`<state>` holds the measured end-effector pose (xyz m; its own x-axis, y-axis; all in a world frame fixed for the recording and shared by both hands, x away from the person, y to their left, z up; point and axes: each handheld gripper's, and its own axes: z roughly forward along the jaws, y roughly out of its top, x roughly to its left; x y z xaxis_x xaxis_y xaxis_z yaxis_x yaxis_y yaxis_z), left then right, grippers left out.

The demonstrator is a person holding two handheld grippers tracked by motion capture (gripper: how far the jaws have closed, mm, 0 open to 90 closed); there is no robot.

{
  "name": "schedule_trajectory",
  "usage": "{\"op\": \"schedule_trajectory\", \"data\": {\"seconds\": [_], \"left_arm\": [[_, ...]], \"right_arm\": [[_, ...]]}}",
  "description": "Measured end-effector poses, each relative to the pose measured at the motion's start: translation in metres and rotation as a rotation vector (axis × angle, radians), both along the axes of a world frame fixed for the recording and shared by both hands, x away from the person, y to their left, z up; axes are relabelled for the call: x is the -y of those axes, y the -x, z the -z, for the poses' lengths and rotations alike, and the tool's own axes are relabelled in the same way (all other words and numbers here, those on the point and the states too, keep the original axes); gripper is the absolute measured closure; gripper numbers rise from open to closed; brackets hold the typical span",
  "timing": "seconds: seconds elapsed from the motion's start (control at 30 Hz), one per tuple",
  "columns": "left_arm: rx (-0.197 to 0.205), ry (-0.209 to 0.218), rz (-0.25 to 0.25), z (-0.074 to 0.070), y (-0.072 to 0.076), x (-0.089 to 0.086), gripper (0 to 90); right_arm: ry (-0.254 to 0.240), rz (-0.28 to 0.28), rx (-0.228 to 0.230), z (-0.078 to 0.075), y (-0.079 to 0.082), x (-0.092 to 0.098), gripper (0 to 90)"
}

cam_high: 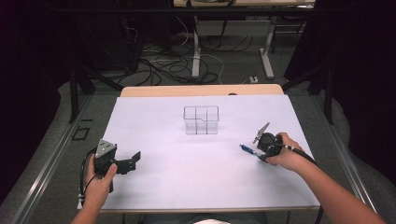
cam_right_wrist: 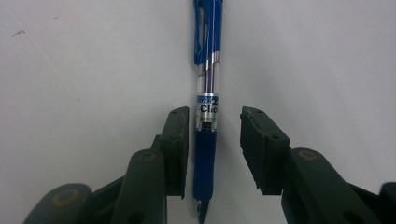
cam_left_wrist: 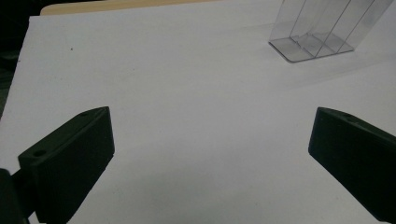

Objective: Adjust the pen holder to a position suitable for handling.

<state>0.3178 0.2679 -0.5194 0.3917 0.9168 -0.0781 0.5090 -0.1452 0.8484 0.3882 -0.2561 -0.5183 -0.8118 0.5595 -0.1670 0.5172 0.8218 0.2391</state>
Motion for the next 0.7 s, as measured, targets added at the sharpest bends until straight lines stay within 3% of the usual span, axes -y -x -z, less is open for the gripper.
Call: {"op": "schedule_trajectory", "data": {"seconds": [0.03,0.23,0.7], "left_arm": [[0.000,-0.001,0.000,0.0000,0.0000,0.0001,0.2],[-0.001,-0.001,0.000,0.0001,-0.0001,0.0000,0.2],[-0.001,-0.003,0.002,0.0002,0.0000,0.0002,0.2]], "right_arm": [[-0.014,-0.005,-0.013,0.0012,-0.0006,0.0007,63.5],[0.010,-0.018,-0.007,0.0028,-0.0007,0.0019,65.7],[-0.030,0.037,-0.061,0.0062,-0.0019,0.0037,72.2]]}}
